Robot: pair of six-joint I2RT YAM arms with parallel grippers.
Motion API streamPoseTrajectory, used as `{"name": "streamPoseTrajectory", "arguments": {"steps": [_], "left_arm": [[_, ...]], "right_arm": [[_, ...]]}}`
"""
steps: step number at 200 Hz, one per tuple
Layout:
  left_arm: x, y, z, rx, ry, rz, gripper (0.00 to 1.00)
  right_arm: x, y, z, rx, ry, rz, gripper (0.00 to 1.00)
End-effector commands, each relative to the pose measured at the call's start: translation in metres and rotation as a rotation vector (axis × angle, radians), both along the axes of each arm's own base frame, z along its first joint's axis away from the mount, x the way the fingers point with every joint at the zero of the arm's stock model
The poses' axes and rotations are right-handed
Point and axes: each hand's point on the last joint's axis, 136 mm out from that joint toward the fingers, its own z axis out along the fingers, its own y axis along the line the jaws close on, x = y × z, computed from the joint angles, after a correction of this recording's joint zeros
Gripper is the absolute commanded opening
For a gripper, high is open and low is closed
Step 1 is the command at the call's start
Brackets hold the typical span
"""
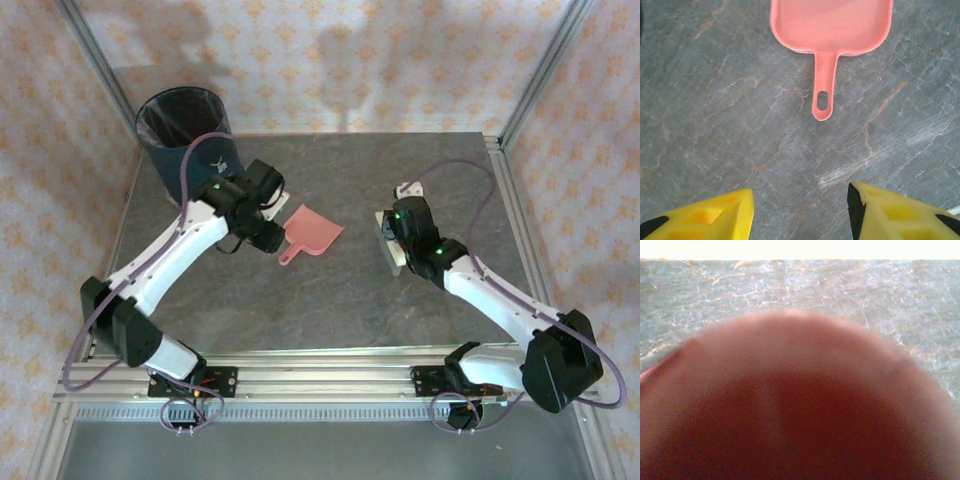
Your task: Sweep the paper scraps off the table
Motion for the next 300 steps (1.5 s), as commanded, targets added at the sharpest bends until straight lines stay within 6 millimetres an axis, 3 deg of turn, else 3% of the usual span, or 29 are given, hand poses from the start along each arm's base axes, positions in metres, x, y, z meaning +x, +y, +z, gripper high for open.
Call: {"name": "streamPoseTrajectory", "arguments": {"steps": [1, 27, 97, 176, 212, 300], "left_arm": [[0.001, 0.011, 0.013, -0.023, -0.095, 0.091, 0.52], [-0.009, 0.021, 0.023, -0.058, -0.148, 0.142, 0.53], [-0.019, 0.026, 0.052, -0.228, -0.312, 0.227, 0.54], [-0.027, 0.025, 0.041, -0.248, -0.27, 0.247, 0.54], [-0.029, 0.024, 0.037, -0.253, -0.256, 0.25, 0.54], [-0.029, 0.022, 0.031, -0.251, -0.237, 0.252, 0.54]], "right_arm": [[0.021, 0.005, 0.033, -0.001, -0.098, 0.0, 0.0], [0.036, 0.008, 0.04, -0.019, -0.117, 0.005, 0.0], [0.077, 0.017, 0.042, -0.078, -0.164, 0.005, 0.0], [0.117, 0.037, 0.047, -0.133, -0.269, 0.045, 0.0], [0.129, 0.047, 0.04, -0.149, -0.295, 0.077, 0.0], [0.14, 0.091, 0.017, -0.183, -0.321, 0.231, 0.0]]}}
